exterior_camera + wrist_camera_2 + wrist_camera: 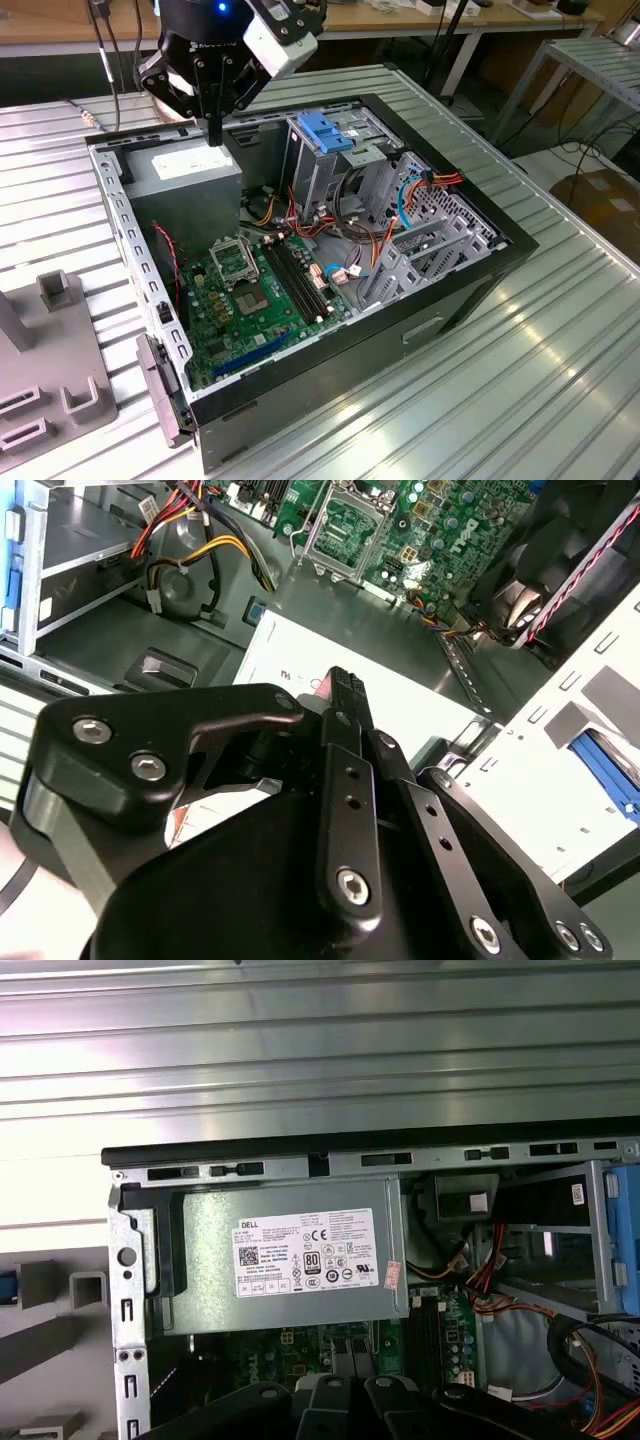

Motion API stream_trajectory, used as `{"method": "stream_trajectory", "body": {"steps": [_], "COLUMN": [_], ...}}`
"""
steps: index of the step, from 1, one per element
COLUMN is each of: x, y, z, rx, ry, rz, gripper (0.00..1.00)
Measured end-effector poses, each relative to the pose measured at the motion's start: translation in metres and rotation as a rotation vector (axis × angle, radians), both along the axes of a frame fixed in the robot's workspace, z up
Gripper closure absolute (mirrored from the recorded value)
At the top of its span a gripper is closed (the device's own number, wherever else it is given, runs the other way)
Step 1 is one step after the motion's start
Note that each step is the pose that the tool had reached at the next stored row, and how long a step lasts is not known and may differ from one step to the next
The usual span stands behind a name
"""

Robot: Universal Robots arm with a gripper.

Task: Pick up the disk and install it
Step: 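Reach for the disk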

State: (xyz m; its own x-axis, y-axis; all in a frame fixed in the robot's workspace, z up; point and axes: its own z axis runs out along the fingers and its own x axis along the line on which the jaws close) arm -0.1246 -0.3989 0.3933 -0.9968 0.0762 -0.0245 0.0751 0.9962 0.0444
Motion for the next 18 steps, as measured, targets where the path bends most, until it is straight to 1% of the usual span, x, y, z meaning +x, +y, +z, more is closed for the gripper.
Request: {"method": "stream_trajectory", "body": {"steps": [18], "x": [-0.0053], "y": [0.0], "z": [0.0], "rx": [0.0], "ry": [0.0], "rz": [0.0], "gripper": [0.9]}}
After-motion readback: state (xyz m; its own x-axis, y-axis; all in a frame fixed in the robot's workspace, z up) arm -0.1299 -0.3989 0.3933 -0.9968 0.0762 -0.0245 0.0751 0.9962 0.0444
